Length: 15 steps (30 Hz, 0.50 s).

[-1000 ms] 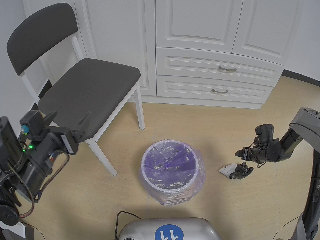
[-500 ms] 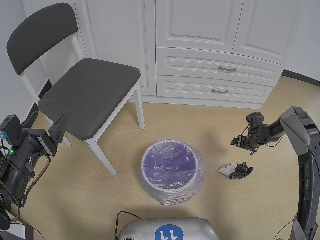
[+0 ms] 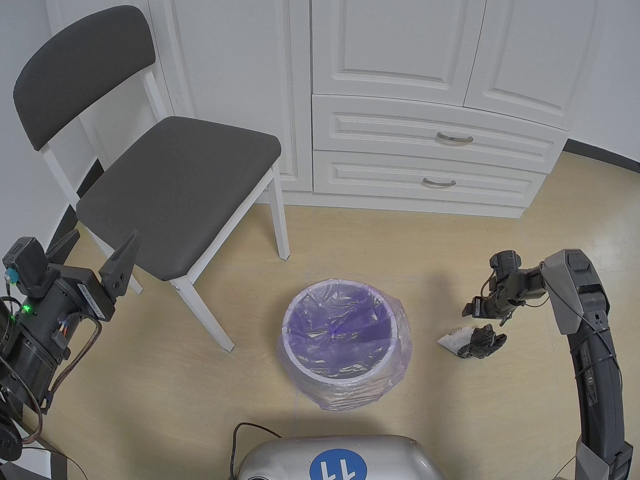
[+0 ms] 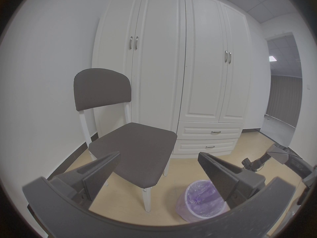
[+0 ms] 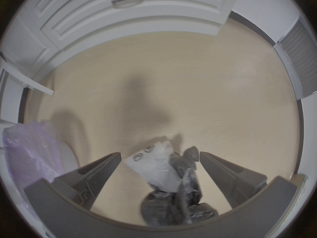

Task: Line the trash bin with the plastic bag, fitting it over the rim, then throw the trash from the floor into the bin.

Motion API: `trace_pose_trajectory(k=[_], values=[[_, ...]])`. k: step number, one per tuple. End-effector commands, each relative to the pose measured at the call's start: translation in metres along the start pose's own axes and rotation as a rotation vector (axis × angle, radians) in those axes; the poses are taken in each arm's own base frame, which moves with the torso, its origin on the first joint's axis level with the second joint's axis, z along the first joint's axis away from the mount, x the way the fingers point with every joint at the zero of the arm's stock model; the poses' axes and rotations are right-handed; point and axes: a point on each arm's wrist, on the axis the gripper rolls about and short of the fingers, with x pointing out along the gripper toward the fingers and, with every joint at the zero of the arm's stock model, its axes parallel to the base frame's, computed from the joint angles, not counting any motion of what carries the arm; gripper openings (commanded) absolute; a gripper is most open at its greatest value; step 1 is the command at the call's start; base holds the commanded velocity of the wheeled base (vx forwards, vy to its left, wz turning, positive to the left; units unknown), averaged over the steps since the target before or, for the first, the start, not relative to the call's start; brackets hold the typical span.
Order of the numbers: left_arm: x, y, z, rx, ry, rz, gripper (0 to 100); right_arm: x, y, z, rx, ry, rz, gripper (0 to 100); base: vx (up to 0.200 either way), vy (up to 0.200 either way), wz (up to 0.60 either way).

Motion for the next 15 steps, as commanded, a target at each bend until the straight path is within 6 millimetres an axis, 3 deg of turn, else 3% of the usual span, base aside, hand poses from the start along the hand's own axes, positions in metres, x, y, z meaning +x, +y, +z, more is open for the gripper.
trace_pose_trajectory(k=[1, 15], values=[[0.005, -0.001, -0.009, 0.014, 0.041, 0.007, 100, 0.028, -0.014, -0.025, 0.012, 0.06, -0.047, 100, 0.0, 0.0, 0.0], [0.005, -0.001, -0.012, 0.023, 0.049, 0.004, 100, 0.03, -0.003, -0.029, -0.021, 0.075, -0.042, 100, 0.0, 0.0, 0.0]])
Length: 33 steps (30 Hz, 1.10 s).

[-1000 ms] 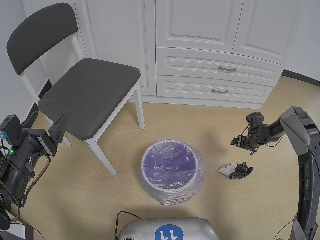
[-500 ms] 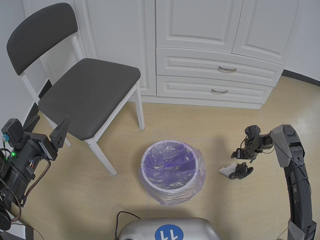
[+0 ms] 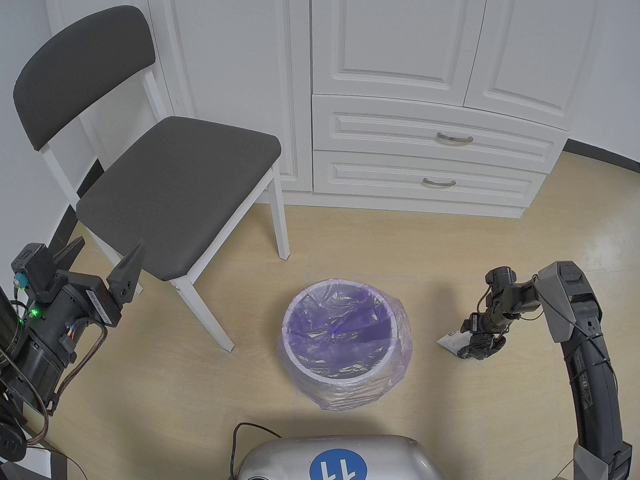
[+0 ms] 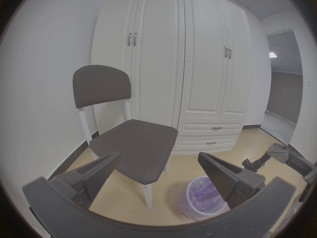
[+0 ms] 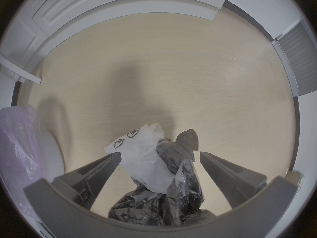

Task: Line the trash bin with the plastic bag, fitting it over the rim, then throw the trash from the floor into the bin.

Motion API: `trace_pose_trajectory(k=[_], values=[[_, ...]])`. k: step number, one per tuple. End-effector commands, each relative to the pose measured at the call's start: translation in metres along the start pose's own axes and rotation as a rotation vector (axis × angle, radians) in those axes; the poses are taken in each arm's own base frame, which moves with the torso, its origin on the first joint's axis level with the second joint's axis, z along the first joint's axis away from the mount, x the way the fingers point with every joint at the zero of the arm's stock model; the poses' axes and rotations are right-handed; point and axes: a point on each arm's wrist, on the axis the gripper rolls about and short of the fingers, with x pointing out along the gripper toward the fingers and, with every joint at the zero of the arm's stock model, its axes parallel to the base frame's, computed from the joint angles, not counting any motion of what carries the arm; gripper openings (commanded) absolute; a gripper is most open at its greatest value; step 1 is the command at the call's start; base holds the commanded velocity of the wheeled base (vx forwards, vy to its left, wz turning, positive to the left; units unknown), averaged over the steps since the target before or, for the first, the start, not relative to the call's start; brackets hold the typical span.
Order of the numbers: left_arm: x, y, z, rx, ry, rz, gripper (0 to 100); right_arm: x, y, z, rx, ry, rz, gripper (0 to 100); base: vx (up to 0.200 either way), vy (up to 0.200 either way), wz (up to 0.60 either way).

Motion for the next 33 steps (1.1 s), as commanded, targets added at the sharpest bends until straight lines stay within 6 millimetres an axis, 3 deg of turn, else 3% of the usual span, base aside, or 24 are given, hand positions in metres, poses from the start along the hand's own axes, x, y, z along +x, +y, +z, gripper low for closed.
trace_pose_trajectory(k=[1, 14, 15, 33], values=[[0.001, -0.001, -0.004, 0.005, 0.017, -0.002, 100, 0.001, 0.004, -0.002, -0.011, 0.005, 0.003, 100, 0.0, 0.0, 0.0], [0.001, -0.002, -0.007, 0.014, 0.032, -0.005, 100, 0.001, 0.008, -0.012, -0.047, 0.097, 0.002, 100, 0.0, 0.0, 0.0], [0.001, -0.002, -0.007, 0.014, 0.032, -0.005, 100, 0.001, 0.008, -0.012, -0.047, 0.097, 0.002, 0, 0.0, 0.0, 0.0], [0.0, -0.003, -0.003, 0.033, 0.014, -0.013, 100, -0.009, 0.004, 0.0, -0.023, 0.046, -0.058, 0, 0.0, 0.0, 0.0]])
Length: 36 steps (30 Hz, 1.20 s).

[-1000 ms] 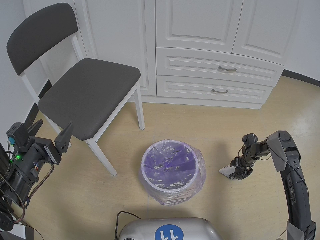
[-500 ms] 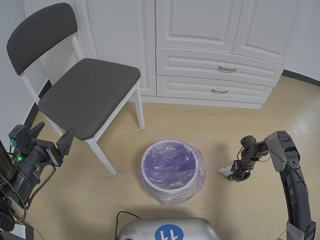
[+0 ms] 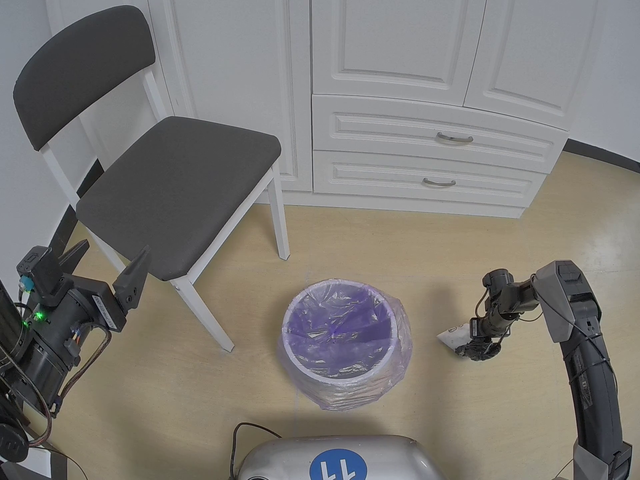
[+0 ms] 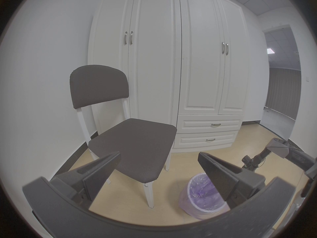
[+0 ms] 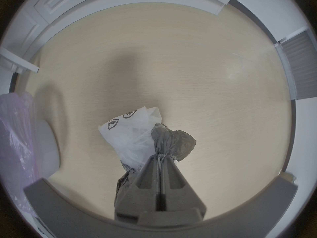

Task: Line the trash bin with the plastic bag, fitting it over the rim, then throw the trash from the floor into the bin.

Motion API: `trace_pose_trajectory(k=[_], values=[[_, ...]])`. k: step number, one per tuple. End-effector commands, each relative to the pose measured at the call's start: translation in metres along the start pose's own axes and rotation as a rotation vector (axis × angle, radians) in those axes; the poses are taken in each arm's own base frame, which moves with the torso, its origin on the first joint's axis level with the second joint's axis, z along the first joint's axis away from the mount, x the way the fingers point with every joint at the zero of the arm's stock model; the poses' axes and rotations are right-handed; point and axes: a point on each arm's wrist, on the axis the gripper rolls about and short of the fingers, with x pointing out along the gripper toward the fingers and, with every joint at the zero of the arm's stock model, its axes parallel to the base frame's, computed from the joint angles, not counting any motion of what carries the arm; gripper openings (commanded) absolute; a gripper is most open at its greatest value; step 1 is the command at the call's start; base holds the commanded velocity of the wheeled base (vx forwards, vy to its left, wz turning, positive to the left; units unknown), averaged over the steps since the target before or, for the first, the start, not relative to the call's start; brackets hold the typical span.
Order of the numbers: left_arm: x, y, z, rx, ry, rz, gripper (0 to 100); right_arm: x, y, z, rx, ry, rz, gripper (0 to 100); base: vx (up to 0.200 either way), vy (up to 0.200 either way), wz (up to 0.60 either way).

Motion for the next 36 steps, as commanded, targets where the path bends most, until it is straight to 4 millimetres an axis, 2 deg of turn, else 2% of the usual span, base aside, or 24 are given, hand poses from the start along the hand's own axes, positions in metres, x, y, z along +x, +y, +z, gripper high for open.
trace_pose_trajectory(k=[1, 5, 7, 8, 9, 11, 12, 13, 15, 16, 17, 18, 19, 20, 21, 22, 23, 24, 27, 33, 36], values=[[-0.002, 0.0, 0.001, 0.01, -0.006, -0.001, 100, -0.023, -0.004, 0.018, 0.043, -0.06, -0.034, 0, 0.0, 0.0, 0.0], [-0.003, 0.0, 0.003, 0.012, -0.018, -0.003, 100, -0.057, -0.007, 0.041, 0.151, -0.131, 0.009, 0, 0.0, 0.0, 0.0], [-0.003, 0.0, 0.003, 0.012, -0.018, -0.003, 100, -0.057, -0.007, 0.041, 0.151, -0.131, 0.009, 0, 0.0, 0.0, 0.0], [-0.003, 0.0, 0.006, 0.027, -0.028, -0.001, 100, -0.078, -0.004, 0.048, 0.16, -0.15, 0.044, 0, 0.0, 0.0, 0.0], [-0.004, 0.001, 0.006, 0.027, -0.032, -0.001, 100, -0.082, -0.003, 0.048, 0.157, -0.155, 0.043, 0, 0.0, 0.0, 0.0], [-0.005, 0.001, 0.009, 0.026, -0.044, -0.001, 100, -0.102, 0.006, 0.051, 0.146, -0.175, 0.028, 0, 0.0, 0.0, 0.0], [-0.006, 0.002, 0.01, 0.024, -0.051, 0.0, 100, -0.118, 0.009, 0.052, 0.139, -0.191, 0.015, 0, 0.0, 0.0, 0.0], [-0.007, 0.002, 0.01, 0.024, -0.052, 0.0, 100, -0.122, 0.01, 0.052, 0.137, -0.193, 0.014, 0, 0.0, 0.0, 0.0], [-0.009, 0.003, 0.014, 0.025, -0.07, -0.001, 100, -0.161, 0.02, 0.047, 0.112, -0.212, 0.023, 0, 0.0, 0.0, 0.0], [-0.01, 0.003, 0.014, 0.027, -0.073, -0.001, 100, -0.168, 0.021, 0.047, 0.108, -0.222, 0.028, 0, 0.0, 0.0, 0.0], [-0.01, 0.003, 0.016, 0.029, -0.081, 0.0, 100, -0.187, 0.026, 0.045, 0.096, -0.257, 0.042, 0, 0.0, 0.0, 0.0], [-0.011, 0.003, 0.016, 0.03, -0.083, 0.0, 100, -0.192, 0.027, 0.044, 0.091, -0.27, 0.043, 0, 0.0, 0.0, 0.0], [-0.011, 0.003, 0.016, 0.03, -0.084, -0.001, 100, -0.213, 0.03, 0.041, 0.084, -0.323, 0.059, 0, 0.0, 0.0, 0.0], [-0.012, 0.003, 0.017, 0.03, -0.086, -0.001, 100, -0.217, 0.031, 0.041, 0.082, -0.335, 0.063, 0, 0.0, 0.0, 0.0], [-0.012, 0.003, 0.017, 0.029, -0.09, -0.007, 100, -0.238, 0.031, 0.036, 0.075, -0.391, 0.081, 0, 0.0, 0.0, 0.0], [-0.013, 0.003, 0.018, 0.029, -0.091, -0.009, 100, -0.243, 0.031, 0.035, 0.074, -0.406, 0.084, 0, 0.0, 0.0, 0.0], [-0.013, 0.001, 0.018, 0.027, -0.093, -0.019, 100, -0.258, 0.029, 0.029, 0.056, -0.447, 0.09, 0, 0.0, 0.0, 0.0], [-0.014, 0.001, 0.018, 0.026, -0.094, -0.021, 100, -0.262, 0.029, 0.027, 0.049, -0.46, 0.092, 0, 0.0, 0.0, 0.0], [-0.014, 0.0, 0.018, 0.026, -0.093, -0.03, 100, -0.294, 0.02, 0.015, 0.002, -0.551, 0.093, 0, 0.0, 0.0, 0.0], [-0.016, -0.001, 0.019, 0.03, -0.098, -0.035, 100, -0.337, 0.009, -0.005, -0.02, -0.679, 0.096, 0, 0.0, 0.0, 0.0], [-0.017, 0.0, 0.019, 0.049, -0.102, -0.033, 100, -0.363, 0.001, -0.024, -0.044, -0.756, 0.093, 0, 0.0, 0.0, 0.0]])
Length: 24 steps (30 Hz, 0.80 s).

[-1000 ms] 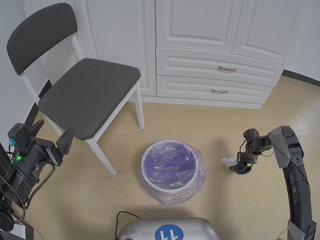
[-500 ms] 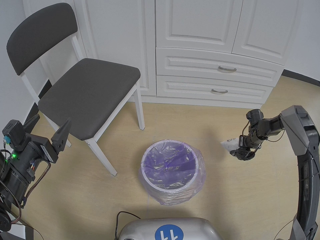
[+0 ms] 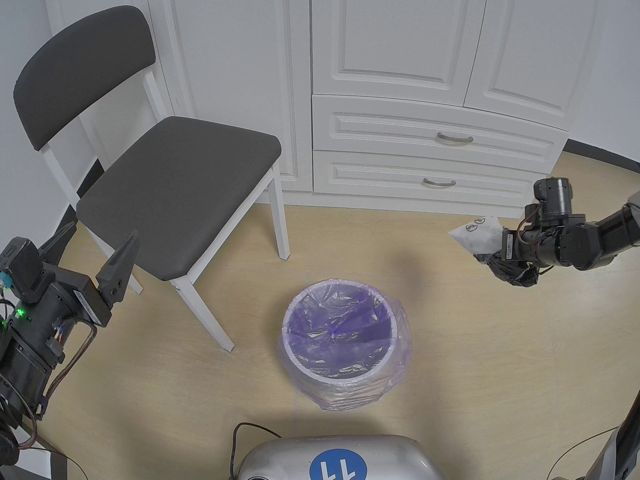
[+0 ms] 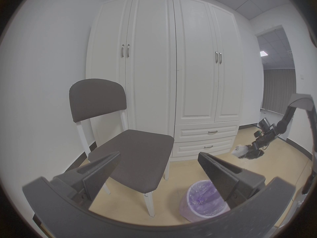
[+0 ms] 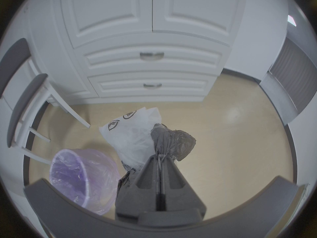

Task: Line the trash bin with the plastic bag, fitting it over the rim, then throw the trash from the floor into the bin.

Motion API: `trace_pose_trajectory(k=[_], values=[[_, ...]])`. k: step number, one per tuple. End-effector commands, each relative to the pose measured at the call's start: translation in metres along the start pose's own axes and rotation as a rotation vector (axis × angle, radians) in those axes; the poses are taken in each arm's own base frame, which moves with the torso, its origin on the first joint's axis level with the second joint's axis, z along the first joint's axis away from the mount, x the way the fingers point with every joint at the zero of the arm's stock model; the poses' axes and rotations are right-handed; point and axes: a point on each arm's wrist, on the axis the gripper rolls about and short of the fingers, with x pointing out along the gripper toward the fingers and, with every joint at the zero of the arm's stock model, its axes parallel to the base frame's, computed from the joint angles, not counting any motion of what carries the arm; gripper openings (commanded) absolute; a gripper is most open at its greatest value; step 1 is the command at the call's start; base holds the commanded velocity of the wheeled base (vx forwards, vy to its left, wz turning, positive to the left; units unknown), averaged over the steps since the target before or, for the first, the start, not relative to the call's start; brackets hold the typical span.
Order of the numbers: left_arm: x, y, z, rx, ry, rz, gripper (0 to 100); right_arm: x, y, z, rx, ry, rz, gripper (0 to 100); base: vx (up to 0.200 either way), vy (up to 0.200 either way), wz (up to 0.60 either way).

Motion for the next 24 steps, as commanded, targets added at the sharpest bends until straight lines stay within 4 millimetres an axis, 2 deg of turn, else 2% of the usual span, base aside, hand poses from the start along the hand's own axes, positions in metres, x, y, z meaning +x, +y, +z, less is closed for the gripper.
trace_pose_trajectory(k=[1, 2, 4, 5, 6, 7, 10, 14, 15, 16, 19, 21, 22, 23, 24], values=[[-0.003, 0.0, 0.002, 0.016, -0.014, -0.005, 100, -0.08, -0.009, 0.015, -0.038, -0.188, 0.02, 0, 0.0, 0.0, 0.0], [-0.004, 0.0, 0.002, 0.019, -0.014, -0.005, 100, -0.092, -0.011, 0.013, -0.055, -0.218, 0.019, 0, 0.0, 0.0, 0.0], [-0.004, 0.0, 0.002, 0.019, -0.014, -0.005, 100, -0.094, -0.012, 0.012, -0.059, -0.225, 0.018, 0, 0.0, 0.0, 0.0], [-0.003, 0.0, 0.002, 0.019, -0.014, -0.005, 100, -0.115, -0.014, 0.006, -0.097, -0.293, 0.019, 0, 0.0, 0.0, 0.0], [-0.003, 0.0, 0.002, 0.019, -0.014, -0.005, 100, -0.115, -0.014, 0.006, -0.097, -0.293, 0.019, 0, 0.0, 0.0, 0.0], [-0.003, 0.0, 0.004, 0.019, -0.018, -0.006, 100, -0.132, -0.009, -0.004, -0.142, -0.345, 0.051, 0, 0.0, 0.0, 0.0], [-0.005, 0.002, 0.008, 0.009, -0.039, 0.003, 100, -0.147, 0.009, -0.031, -0.254, -0.382, 0.124, 0, 0.0, 0.0, 0.0], [-0.008, 0.003, 0.011, 0.006, -0.055, 0.002, 100, -0.148, 0.032, -0.045, -0.638, -0.455, 0.144, 0, 0.0, 0.0, 0.0], [-0.008, 0.004, 0.011, 0.007, -0.058, 0.004, 100, -0.147, 0.033, -0.046, -0.674, -0.458, 0.14, 0, 0.0, 0.0, 0.0], [-0.009, 0.004, 0.014, 0.012, -0.071, 0.006, 100, -0.145, 0.039, -0.051, -0.881, -0.48, 0.118, 0, 0.0, 0.0, 0.0], [-0.014, 0.006, 0.014, 0.035, -0.077, 0.007, 100, -0.143, 0.045, -0.061, -1.214, -0.545, 0.101, 0, 0.0, 0.0, 0.0], [-0.014, 0.006, 0.012, 0.042, -0.068, 0.009, 100, -0.134, 0.048, -0.073, -1.416, -0.562, 0.125, 0, 0.0, 0.0, 0.0], [-0.014, 0.006, 0.012, 0.042, -0.068, 0.009, 100, -0.134, 0.048, -0.073, -1.416, -0.562, 0.125, 0, 0.0, 0.0, 0.0], [-0.015, 0.006, 0.012, 0.038, -0.069, 0.009, 100, -0.126, 0.051, -0.078, -1.58, -0.612, 0.124, 0, 0.0, 0.0, 0.0], [-0.015, 0.007, 0.012, 0.039, -0.072, 0.008, 100, -0.122, 0.055, -0.072, -1.663, -0.676, 0.098, 0, 0.0, 0.0, 0.0]])
